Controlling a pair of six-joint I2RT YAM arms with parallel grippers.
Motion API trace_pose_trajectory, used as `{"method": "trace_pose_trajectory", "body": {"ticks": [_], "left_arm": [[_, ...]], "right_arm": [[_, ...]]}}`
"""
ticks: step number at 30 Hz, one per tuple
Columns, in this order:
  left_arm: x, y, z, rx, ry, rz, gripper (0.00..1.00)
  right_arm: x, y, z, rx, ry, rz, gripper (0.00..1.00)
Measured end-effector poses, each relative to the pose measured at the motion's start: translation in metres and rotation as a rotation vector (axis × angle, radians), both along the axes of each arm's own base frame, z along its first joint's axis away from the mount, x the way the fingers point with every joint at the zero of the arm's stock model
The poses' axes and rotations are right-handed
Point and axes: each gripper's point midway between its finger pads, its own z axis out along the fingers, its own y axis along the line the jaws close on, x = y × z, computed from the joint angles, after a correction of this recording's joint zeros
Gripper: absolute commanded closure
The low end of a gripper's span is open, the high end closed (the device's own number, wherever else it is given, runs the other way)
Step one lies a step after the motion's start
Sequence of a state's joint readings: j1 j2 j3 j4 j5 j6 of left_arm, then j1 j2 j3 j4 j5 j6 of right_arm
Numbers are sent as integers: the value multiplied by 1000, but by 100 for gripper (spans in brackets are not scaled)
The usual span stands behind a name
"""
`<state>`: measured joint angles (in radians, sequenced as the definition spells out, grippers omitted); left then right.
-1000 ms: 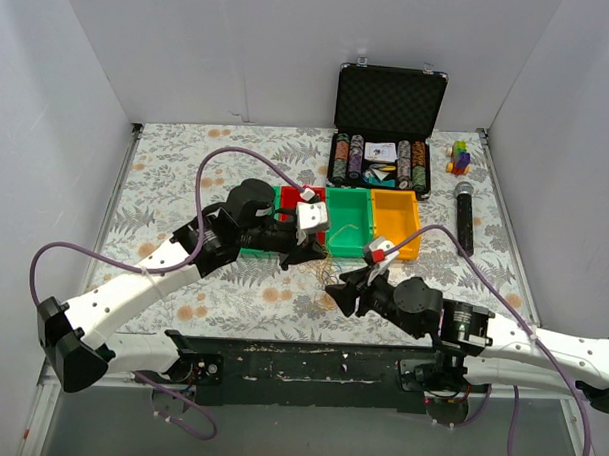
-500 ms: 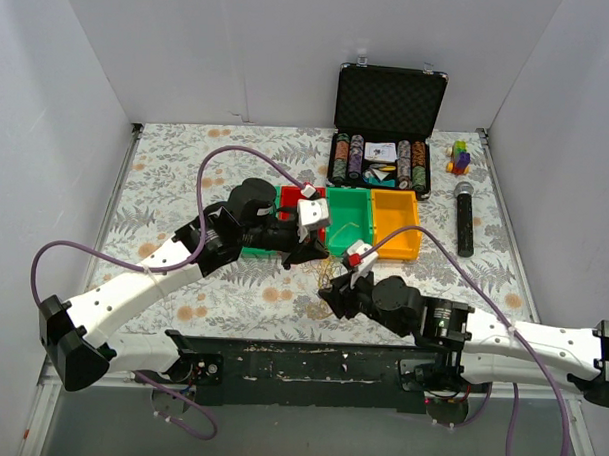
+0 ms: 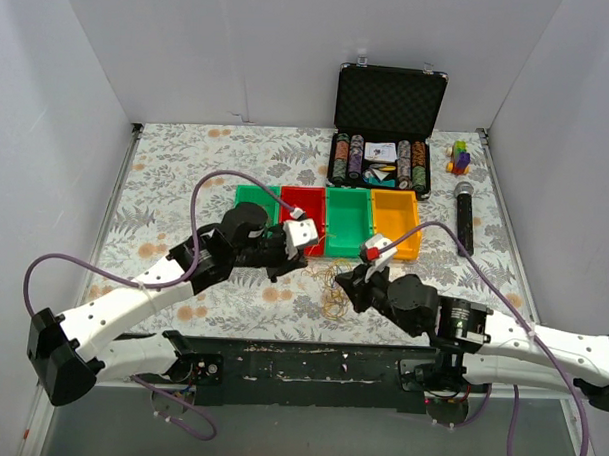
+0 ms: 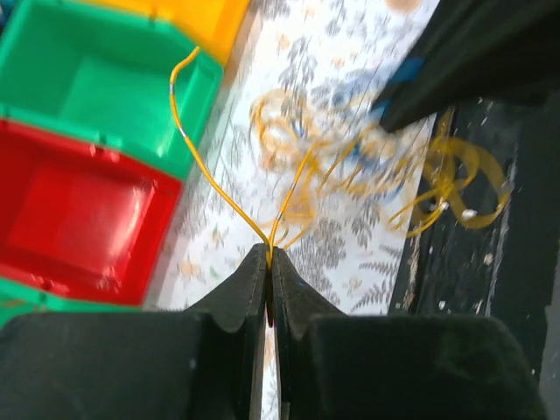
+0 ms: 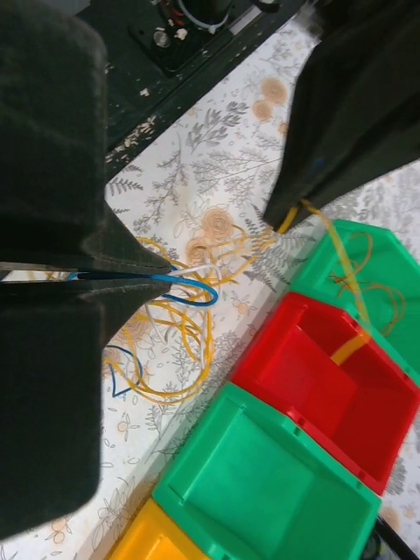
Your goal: Untangle the cables
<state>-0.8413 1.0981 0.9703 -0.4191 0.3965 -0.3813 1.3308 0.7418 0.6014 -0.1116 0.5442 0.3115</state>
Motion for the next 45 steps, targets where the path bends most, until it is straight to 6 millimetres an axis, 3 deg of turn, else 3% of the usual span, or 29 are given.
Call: {"method": "trace_pose_trajectory", "body": {"ticks": [3, 6, 11, 17, 21, 27, 35, 38, 41, 45], "left_arm": [[-1, 20, -32, 70, 7, 42, 100], [-3, 36, -51, 113, -1, 60, 100], [-7, 47, -56, 106, -73, 47, 100], [-7, 73, -86, 188, -58, 98, 100], [-10, 73, -86, 180, -39, 104, 100], [-1, 83, -86, 187, -38, 157, 100], [1, 99, -90, 196, -33, 200, 100], [0, 98, -89, 193, -32, 192, 100], [-2, 96, -90, 186, -20, 180, 100], [-6, 93, -94, 187, 11, 166, 100]], "right_arm": [[2, -7, 17, 37, -17, -22, 99], [2, -16, 27, 62, -26, -35, 99], [-1, -21, 27, 61, -25, -28, 98], [-2, -23, 26, 57, -21, -24, 97], [-4, -16, 18, 33, -1, -6, 94], [-9, -11, 13, 32, 27, 19, 80], [-11, -13, 7, 53, 47, 15, 85], [-12, -12, 2, 45, 55, 13, 68], [-13, -5, -4, 41, 75, 26, 37], [-21, 17, -34, -14, 127, 84, 29]]}}
